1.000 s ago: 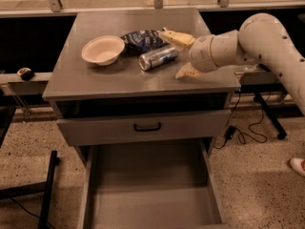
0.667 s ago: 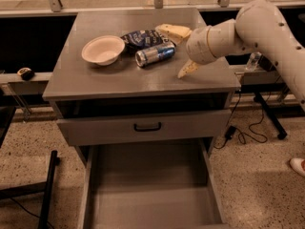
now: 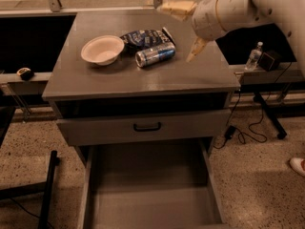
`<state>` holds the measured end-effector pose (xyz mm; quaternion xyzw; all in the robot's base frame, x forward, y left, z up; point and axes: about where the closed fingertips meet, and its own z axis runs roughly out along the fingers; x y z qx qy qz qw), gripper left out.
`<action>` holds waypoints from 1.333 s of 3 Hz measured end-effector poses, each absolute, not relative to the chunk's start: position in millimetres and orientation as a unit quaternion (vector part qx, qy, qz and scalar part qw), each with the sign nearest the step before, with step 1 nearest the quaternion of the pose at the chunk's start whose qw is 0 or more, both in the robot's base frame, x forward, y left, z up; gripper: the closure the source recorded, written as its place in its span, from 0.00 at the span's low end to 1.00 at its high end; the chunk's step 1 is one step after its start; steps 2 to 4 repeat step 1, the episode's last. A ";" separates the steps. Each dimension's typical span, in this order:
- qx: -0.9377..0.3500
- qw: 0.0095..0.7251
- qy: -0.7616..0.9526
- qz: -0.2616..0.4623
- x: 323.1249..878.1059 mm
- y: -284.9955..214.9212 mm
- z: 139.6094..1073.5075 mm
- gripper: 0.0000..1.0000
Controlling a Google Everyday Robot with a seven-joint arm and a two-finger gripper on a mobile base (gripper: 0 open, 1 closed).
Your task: Pick redbull can from middle drawer and place on counter
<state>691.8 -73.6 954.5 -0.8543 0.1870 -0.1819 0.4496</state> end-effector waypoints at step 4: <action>-0.835 0.464 0.234 -0.182 694.0 -116.1 964.1 0.00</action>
Offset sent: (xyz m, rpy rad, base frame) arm 0.0000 0.0000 0.0000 0.0000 0.0000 0.0000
